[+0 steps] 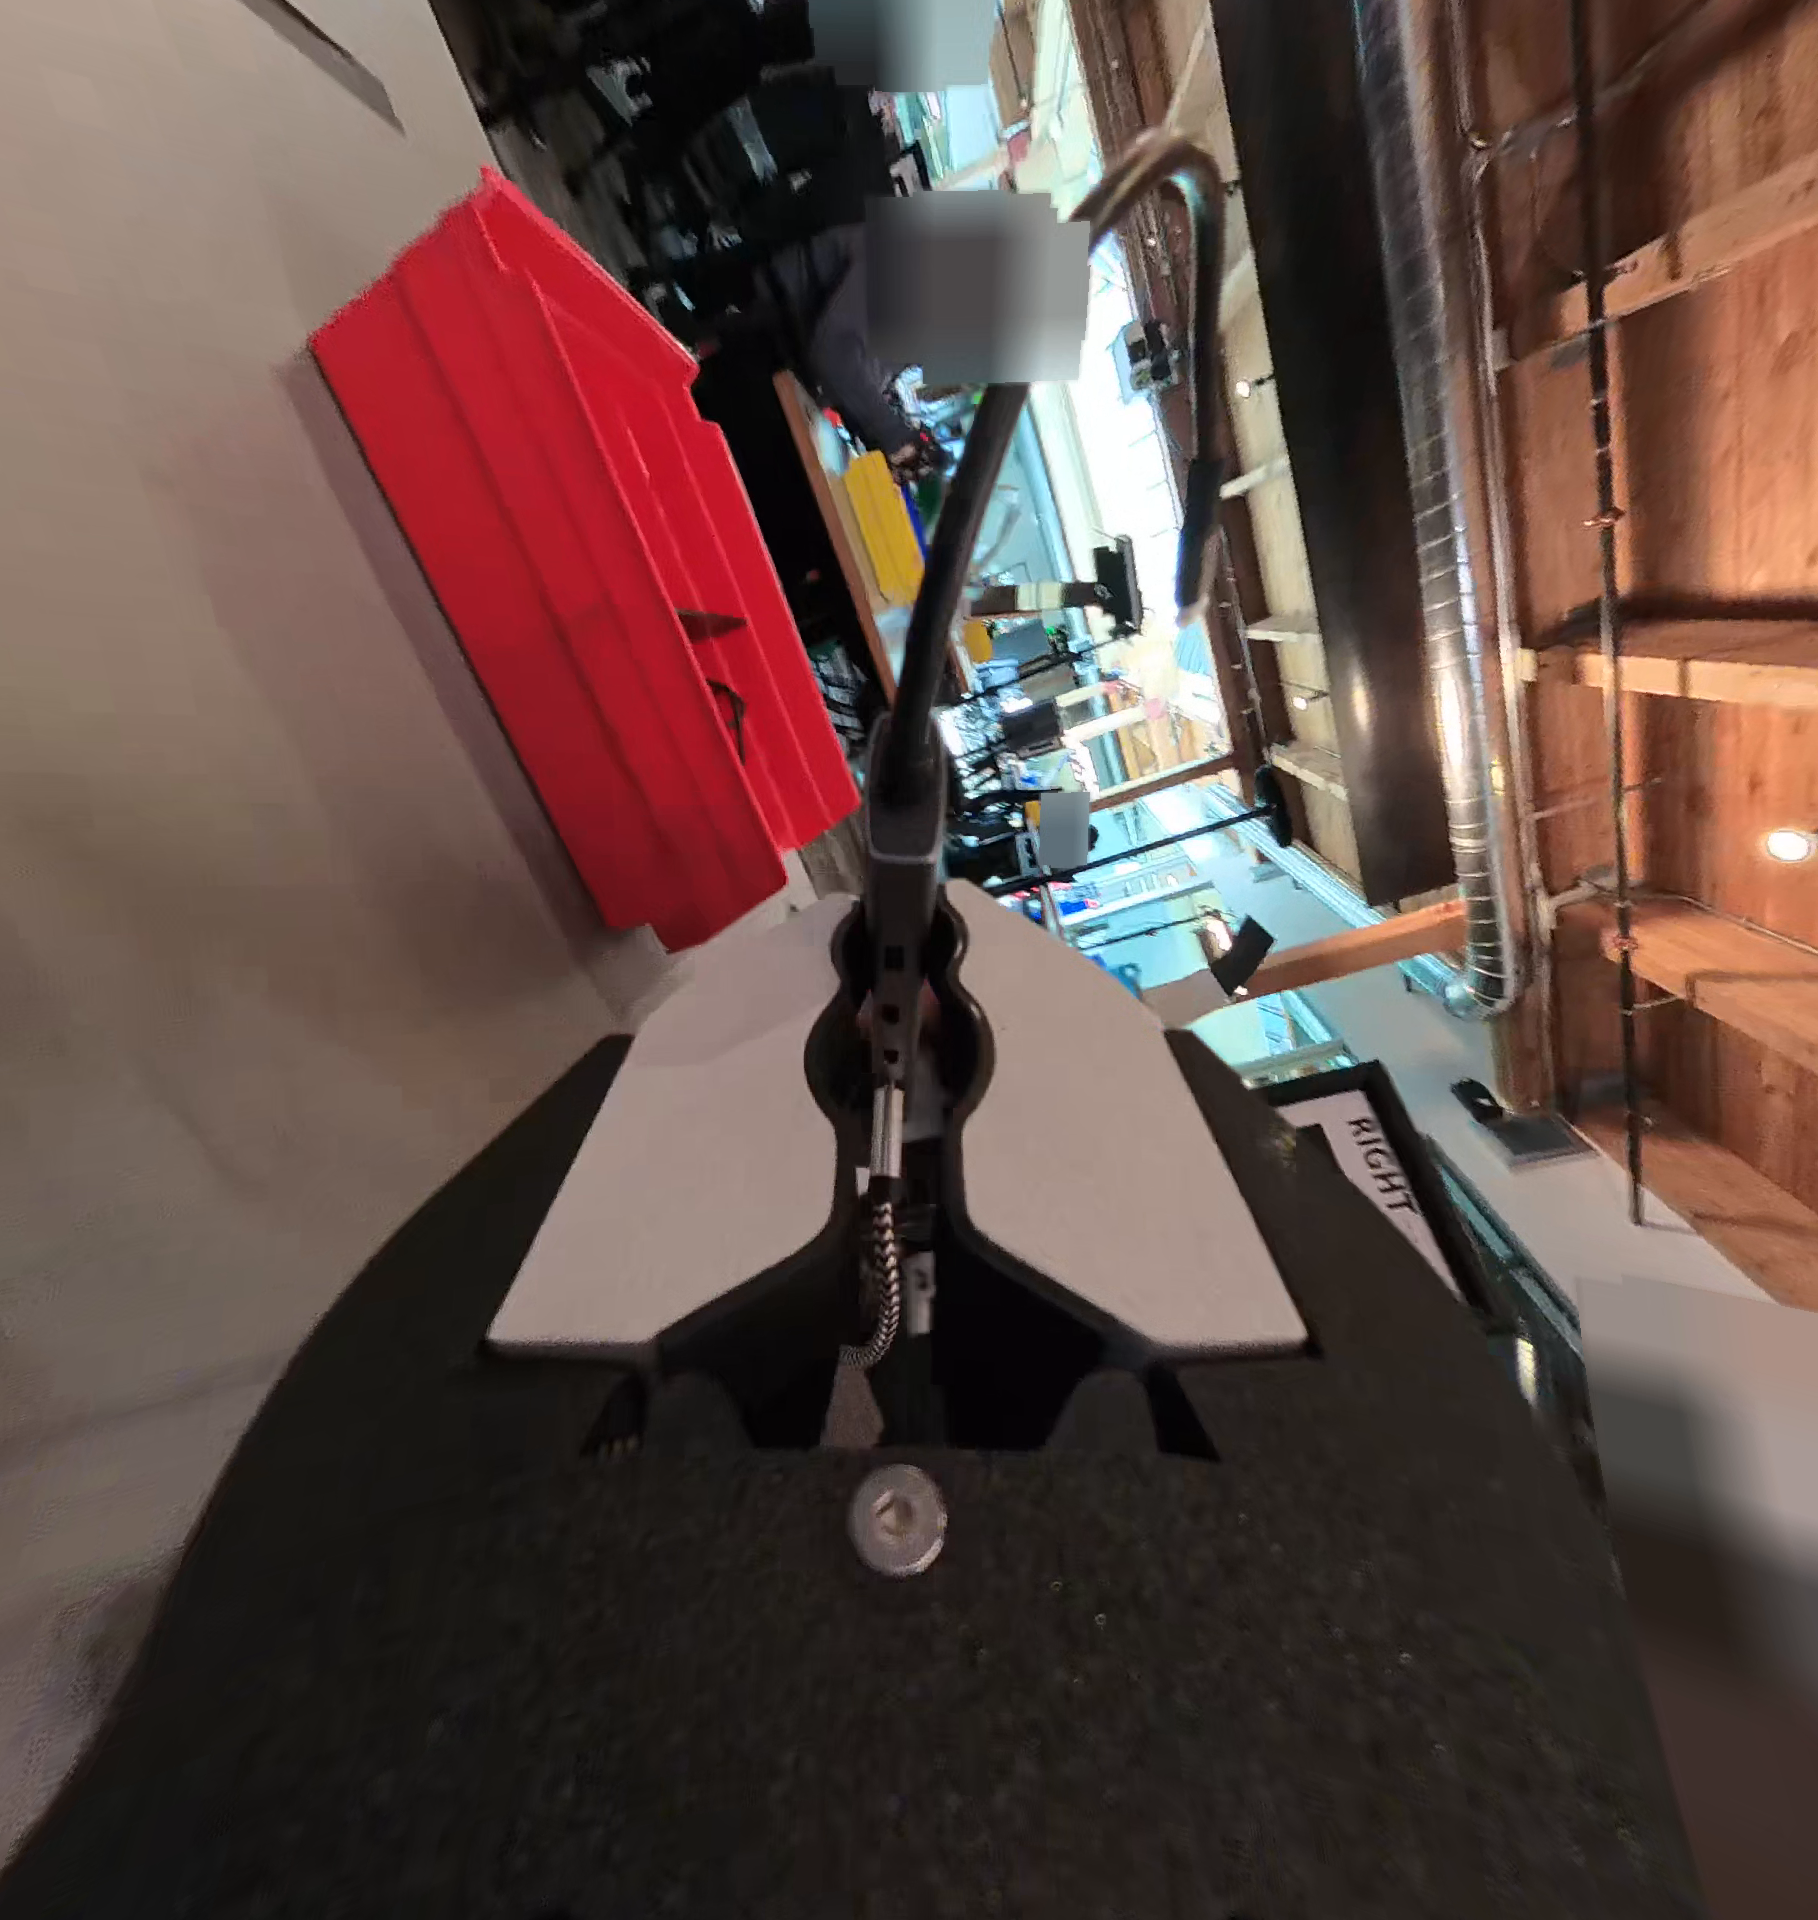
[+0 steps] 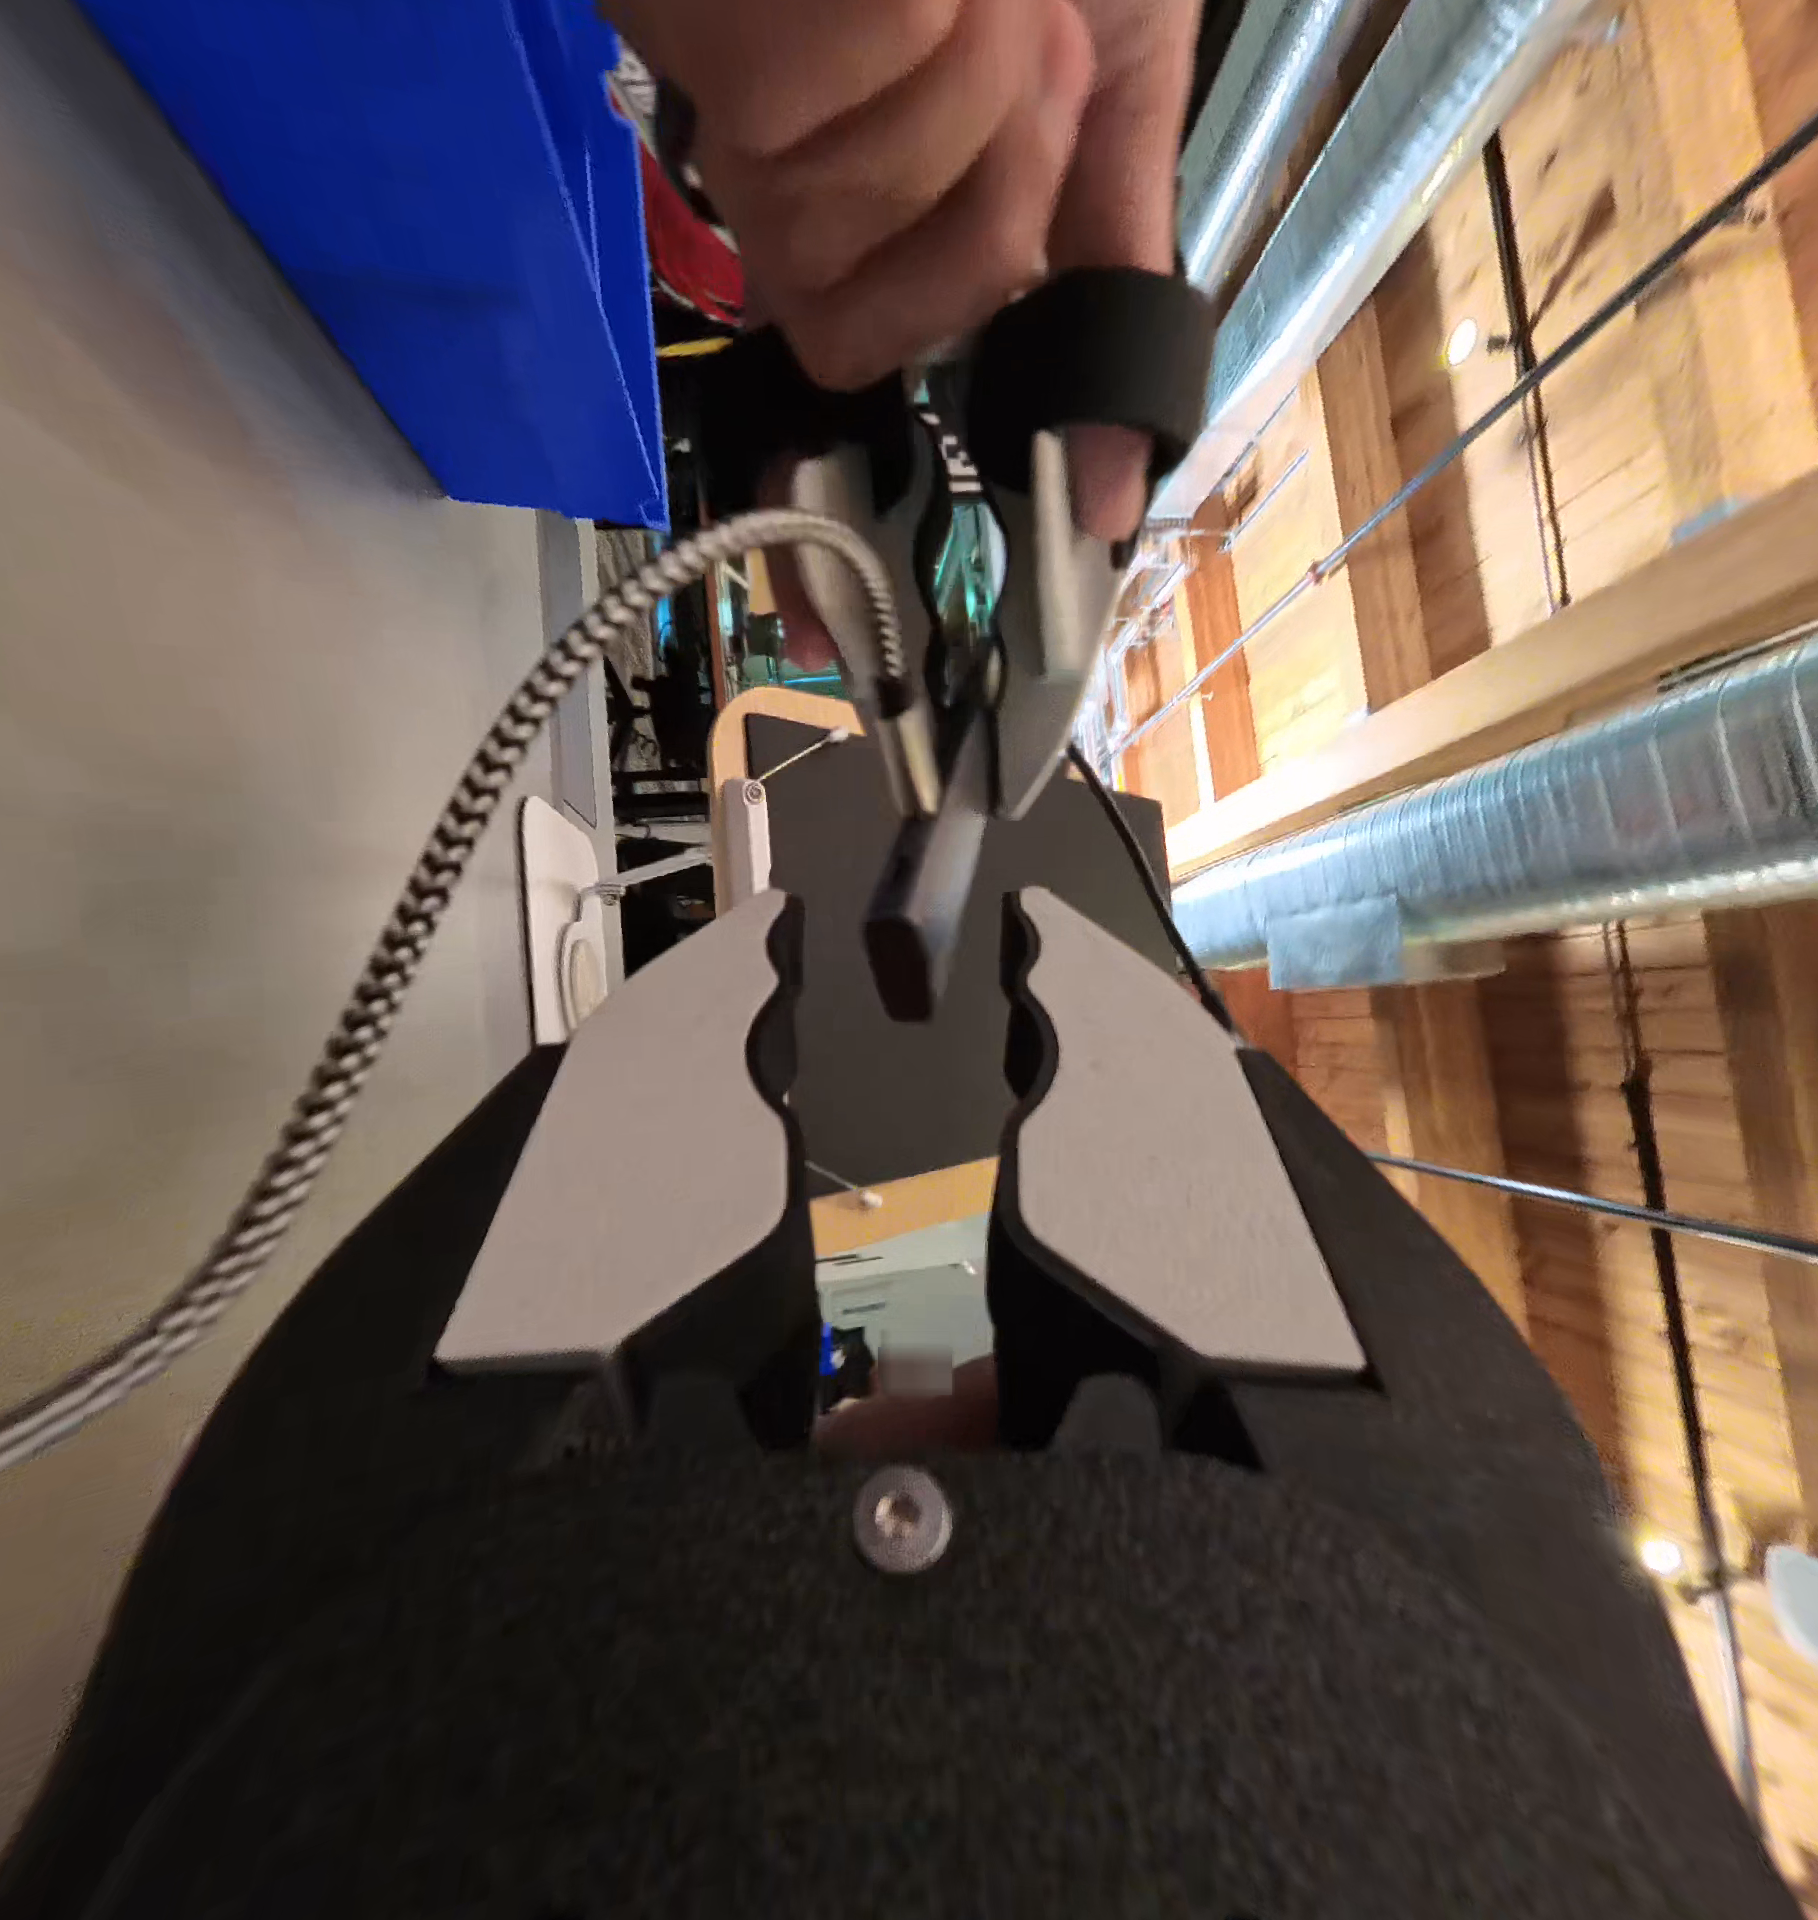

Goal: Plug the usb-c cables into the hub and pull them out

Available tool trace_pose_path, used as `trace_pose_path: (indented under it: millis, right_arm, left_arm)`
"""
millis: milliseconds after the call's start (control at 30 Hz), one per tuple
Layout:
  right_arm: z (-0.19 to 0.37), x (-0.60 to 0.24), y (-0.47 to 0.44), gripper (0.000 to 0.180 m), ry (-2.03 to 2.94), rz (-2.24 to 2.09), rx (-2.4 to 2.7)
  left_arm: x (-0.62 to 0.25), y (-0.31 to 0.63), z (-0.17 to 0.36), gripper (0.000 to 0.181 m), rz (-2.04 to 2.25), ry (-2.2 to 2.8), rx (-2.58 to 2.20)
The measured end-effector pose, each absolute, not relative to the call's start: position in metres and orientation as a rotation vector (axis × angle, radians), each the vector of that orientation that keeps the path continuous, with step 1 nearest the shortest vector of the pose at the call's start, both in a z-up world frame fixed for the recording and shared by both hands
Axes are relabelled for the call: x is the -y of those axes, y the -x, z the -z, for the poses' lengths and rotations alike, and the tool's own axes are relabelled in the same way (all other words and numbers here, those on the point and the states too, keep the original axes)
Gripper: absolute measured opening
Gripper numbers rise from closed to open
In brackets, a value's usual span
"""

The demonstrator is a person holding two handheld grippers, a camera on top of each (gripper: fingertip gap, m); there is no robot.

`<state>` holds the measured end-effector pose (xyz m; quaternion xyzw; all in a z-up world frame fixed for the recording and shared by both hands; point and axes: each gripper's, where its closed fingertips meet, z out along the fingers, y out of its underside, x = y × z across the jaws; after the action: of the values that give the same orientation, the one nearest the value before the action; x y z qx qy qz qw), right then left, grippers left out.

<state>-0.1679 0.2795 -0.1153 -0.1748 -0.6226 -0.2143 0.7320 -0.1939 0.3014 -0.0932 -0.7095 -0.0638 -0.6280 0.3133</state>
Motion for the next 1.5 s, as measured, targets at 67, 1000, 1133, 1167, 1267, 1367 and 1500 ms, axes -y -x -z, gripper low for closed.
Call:
trace_pose_path:
  millis: [67,1000,1133,1167,1267,1367,1500]
  right_arm:
    - [0.117,-0.283,0.174,0.035,0.360,0.498,1.360]
    - [0.205,-0.315,0.188,0.009,0.790,0.035,1.292]
    - [0.210,-0.311,0.191,0.009,0.770,0.037,1.328]
    - [0.212,-0.310,0.192,0.009,0.772,0.032,1.338]
    - [0.216,-0.310,0.194,0.009,0.782,0.030,1.359]
    - [0.219,-0.312,0.195,0.009,0.788,0.042,1.373]
    - [0.217,-0.315,0.194,0.010,0.807,0.038,1.352]
  left_arm:
    - [-0.301,0.188,0.096,0.009,1.690,1.871,0.179]
    - [-0.295,0.180,0.205,0.024,0.313,1.791,-0.518]
    - [-0.294,0.178,0.204,0.014,0.284,1.755,-0.537]
    - [-0.294,0.177,0.205,0.012,0.268,1.752,-0.549]
    - [-0.294,0.178,0.208,0.012,0.239,1.755,-0.556]
    - [-0.296,0.180,0.212,0.011,0.255,1.789,-0.554]
    - [-0.297,0.181,0.210,0.010,0.224,1.823,-0.537]
